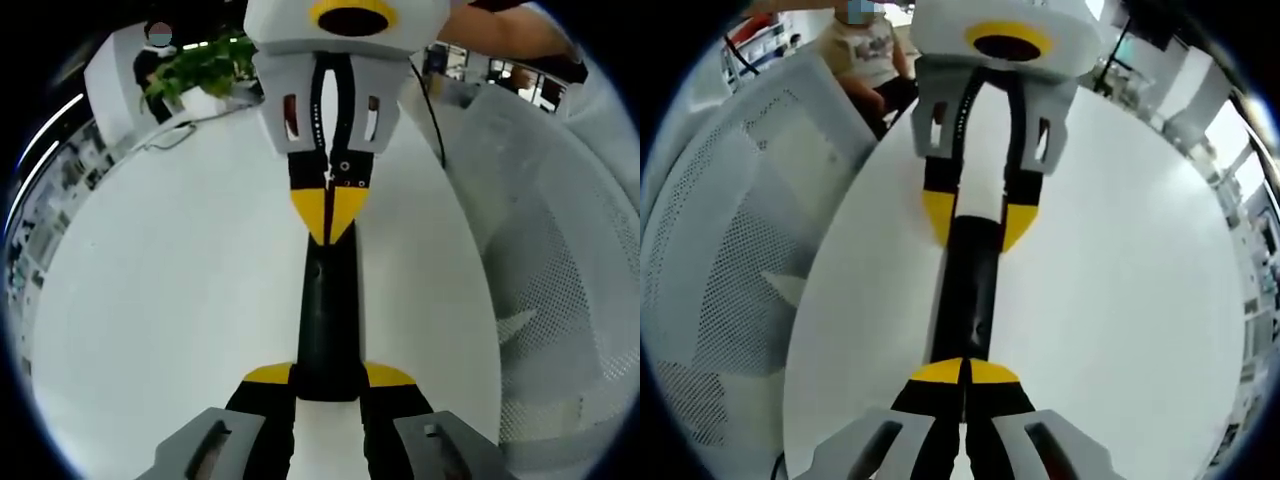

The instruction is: Press the specified remote control buttons in sequence, fully releasing each button before pressing the next.

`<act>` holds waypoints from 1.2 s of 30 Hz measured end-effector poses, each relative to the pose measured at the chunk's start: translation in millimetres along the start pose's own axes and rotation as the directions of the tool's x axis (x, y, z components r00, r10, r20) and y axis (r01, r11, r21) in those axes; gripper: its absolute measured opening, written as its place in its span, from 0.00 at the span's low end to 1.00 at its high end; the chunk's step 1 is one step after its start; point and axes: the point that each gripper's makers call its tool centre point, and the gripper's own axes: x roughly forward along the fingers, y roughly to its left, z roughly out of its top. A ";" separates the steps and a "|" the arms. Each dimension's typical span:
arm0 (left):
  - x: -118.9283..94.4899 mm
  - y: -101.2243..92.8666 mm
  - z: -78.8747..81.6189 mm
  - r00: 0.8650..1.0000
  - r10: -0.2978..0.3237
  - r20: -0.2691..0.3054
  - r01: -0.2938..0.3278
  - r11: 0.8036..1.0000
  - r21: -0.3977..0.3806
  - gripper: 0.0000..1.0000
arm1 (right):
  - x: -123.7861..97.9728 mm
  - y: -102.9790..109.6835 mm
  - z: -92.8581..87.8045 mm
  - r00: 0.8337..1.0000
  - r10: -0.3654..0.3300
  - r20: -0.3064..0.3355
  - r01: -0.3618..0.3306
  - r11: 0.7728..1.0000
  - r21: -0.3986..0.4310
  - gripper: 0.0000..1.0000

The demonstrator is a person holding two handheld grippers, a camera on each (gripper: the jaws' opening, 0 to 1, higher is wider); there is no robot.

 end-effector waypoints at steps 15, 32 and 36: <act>1.3 2.9 -1.6 1.000 -0.001 0.001 0.001 1.000 0.000 0.23 | 2.8 0.5 0.2 0.999 0.005 -0.053 -0.006 1.000 -0.013 0.00; 1.1 1.8 -1.6 1.000 0.000 -0.002 0.000 1.000 -0.002 0.23 | 3.3 0.0 -1.0 0.997 0.006 -0.077 -0.007 1.000 -0.014 0.00; 0.8 1.0 -1.4 1.000 0.001 -0.004 -0.001 1.000 -0.002 0.23 | 3.1 0.0 -1.0 0.997 -0.001 -0.076 0.000 1.000 -0.012 0.00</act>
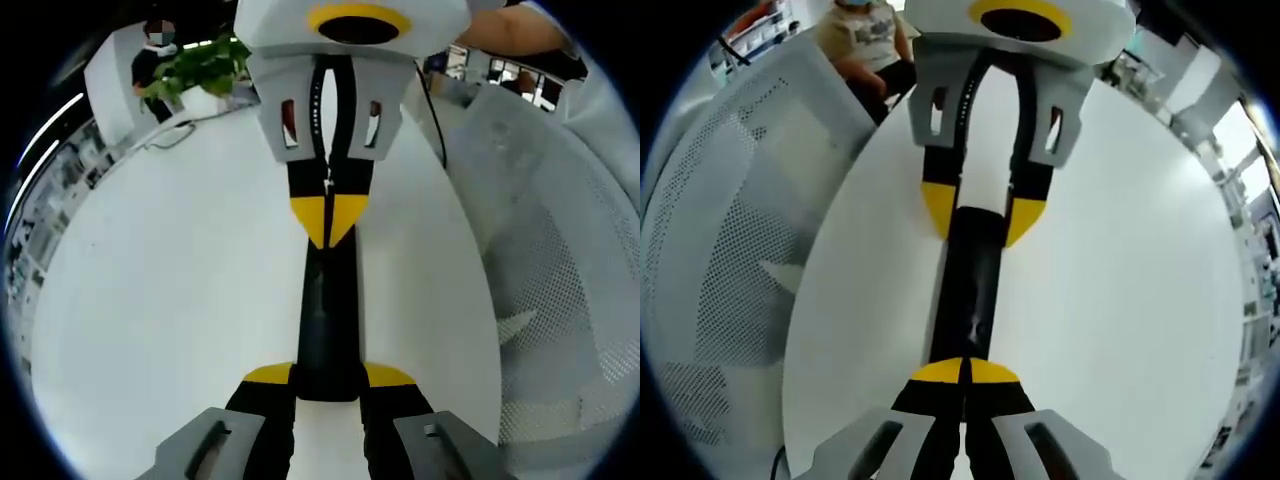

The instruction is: Press the specified remote control buttons in sequence, fully releasing each button before pressing the next.

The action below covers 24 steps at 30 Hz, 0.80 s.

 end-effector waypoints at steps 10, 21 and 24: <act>-0.6 -1.2 0.5 1.000 -0.002 -0.009 0.002 1.000 0.005 0.23 | -0.8 -0.5 0.0 1.000 -0.015 -0.008 0.015 1.000 -0.025 0.00; -2.4 -4.5 2.0 1.000 -0.003 -0.012 0.003 1.000 0.007 0.23 | -22.9 -9.1 9.2 0.994 -0.039 0.107 0.036 0.999 0.029 0.00; -2.6 -4.7 2.2 1.000 -0.003 -0.012 0.003 1.000 0.007 0.23 | -25.5 -9.8 11.7 0.992 -0.045 0.116 0.042 0.999 0.031 0.00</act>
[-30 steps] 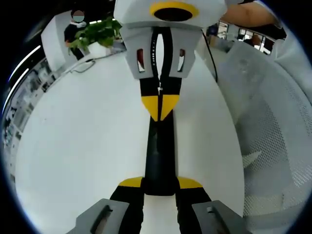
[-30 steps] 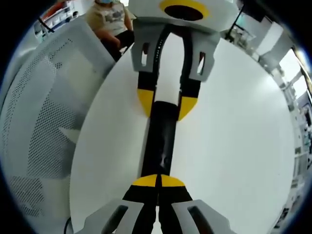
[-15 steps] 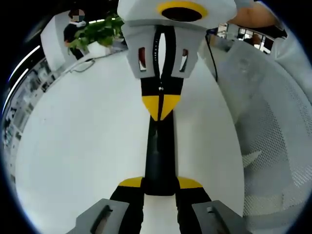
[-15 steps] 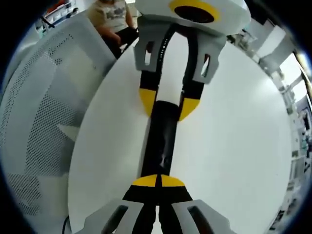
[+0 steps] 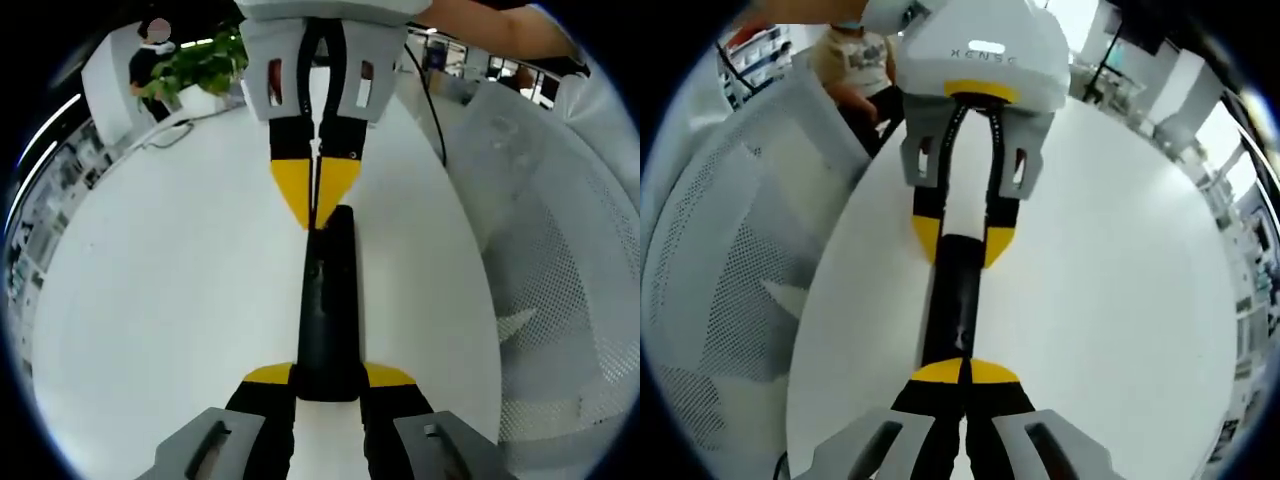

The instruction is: Press the specified remote control buttons in sequence, fully releasing each button before pressing the next.

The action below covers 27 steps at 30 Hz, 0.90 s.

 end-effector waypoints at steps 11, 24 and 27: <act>0.8 1.8 -0.2 1.000 0.002 0.003 -0.002 1.000 -0.004 0.23 | 1.1 -1.8 5.5 1.000 -0.003 0.020 0.003 1.000 0.018 0.00; 1.6 3.3 -0.8 1.000 0.001 0.000 -0.001 1.000 -0.003 0.23 | 0.9 -7.8 8.7 0.999 0.007 0.045 -0.009 0.999 0.050 0.00; 2.0 3.8 -1.0 1.000 0.002 0.001 -0.002 1.000 -0.004 0.23 | 3.0 -8.6 8.6 0.999 0.013 0.042 -0.015 0.999 0.049 0.00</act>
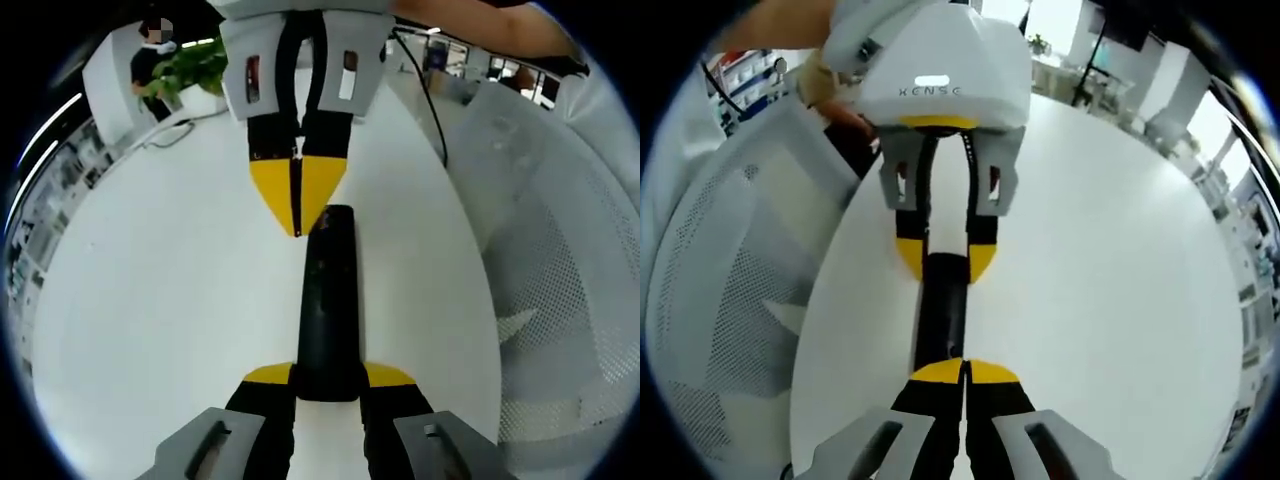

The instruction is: Press the specified remote control buttons in sequence, fully releasing each button before pressing the next.

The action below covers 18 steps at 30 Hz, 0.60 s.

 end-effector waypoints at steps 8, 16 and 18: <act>0.3 0.3 -0.4 1.000 0.001 0.002 -0.001 1.000 -0.002 0.23 | 6.4 -0.1 -1.8 1.000 0.019 -0.009 -0.019 1.000 -0.002 0.00; -0.7 -1.3 0.1 1.000 0.002 0.005 -0.002 1.000 -0.002 0.23 | 11.3 1.3 -3.2 0.999 0.034 -0.013 -0.034 0.999 0.000 0.00; -0.8 -1.6 0.2 1.000 0.002 0.005 -0.002 1.000 -0.002 0.23 | 12.8 2.0 -3.4 0.999 0.037 -0.015 -0.037 0.999 0.000 0.00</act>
